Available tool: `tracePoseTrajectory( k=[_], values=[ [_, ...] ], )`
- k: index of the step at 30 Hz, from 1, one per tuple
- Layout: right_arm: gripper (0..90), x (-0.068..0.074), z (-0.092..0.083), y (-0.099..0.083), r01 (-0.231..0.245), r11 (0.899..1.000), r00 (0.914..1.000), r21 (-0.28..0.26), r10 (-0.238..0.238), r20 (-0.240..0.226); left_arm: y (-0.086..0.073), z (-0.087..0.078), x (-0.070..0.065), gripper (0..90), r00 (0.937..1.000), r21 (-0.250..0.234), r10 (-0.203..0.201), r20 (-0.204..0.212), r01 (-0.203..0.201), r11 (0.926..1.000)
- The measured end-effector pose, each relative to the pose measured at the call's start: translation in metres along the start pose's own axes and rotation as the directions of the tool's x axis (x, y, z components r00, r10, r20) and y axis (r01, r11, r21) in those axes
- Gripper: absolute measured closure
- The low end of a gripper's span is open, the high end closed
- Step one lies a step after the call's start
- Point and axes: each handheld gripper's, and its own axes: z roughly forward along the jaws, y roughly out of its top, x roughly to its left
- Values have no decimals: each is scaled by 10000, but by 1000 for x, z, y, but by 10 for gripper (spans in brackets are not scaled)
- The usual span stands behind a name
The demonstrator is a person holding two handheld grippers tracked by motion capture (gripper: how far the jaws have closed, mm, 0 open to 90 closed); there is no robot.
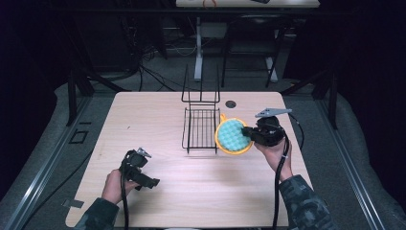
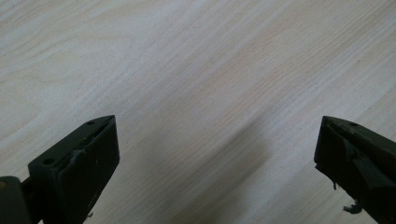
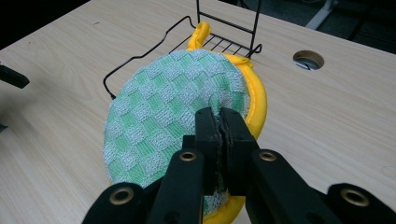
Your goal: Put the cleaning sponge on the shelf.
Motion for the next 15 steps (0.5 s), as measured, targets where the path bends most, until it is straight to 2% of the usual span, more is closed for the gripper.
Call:
tracePoseTrajectory(
  k=[15],
  values=[
    [870, 7, 12, 7, 166, 9998, 9998, -59, -167, -121, 0, 0, -1, 2, 10000, 3, 10, 0, -10, 10000]
  ],
)
